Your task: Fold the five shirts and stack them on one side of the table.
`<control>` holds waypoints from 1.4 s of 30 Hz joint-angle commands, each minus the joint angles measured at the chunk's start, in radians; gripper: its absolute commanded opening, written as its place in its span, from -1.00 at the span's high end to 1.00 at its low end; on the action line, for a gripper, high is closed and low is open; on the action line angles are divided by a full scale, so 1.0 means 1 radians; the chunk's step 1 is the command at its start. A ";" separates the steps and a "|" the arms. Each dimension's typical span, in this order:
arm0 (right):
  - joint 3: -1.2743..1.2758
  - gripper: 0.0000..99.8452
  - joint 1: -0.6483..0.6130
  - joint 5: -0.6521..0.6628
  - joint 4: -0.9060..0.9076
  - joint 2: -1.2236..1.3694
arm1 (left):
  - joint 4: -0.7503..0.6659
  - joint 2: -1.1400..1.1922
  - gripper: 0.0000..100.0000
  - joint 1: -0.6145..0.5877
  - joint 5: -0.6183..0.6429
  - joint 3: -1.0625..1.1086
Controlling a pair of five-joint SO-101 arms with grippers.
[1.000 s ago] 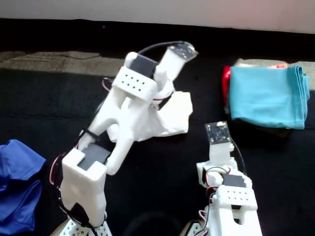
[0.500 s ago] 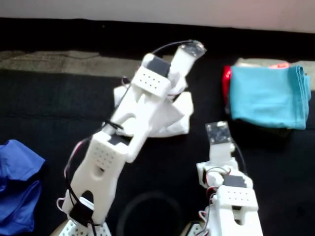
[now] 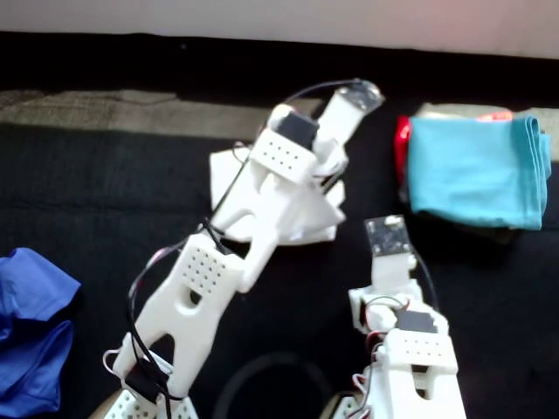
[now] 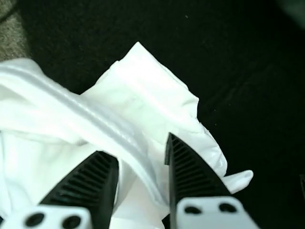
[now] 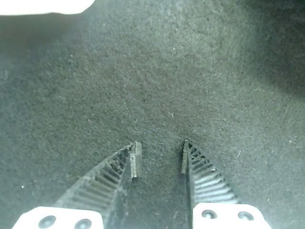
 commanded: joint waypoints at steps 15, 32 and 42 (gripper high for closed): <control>0.013 0.70 0.022 0.000 -0.015 -0.002 | 0.164 -0.096 0.98 -0.174 0.008 -0.068; 0.013 0.70 0.022 0.000 -0.015 -0.002 | 0.080 -0.101 0.98 0.090 0.008 0.223; -0.005 0.70 0.027 0.000 0.022 -0.002 | 0.170 -0.105 0.98 -0.033 0.008 -0.048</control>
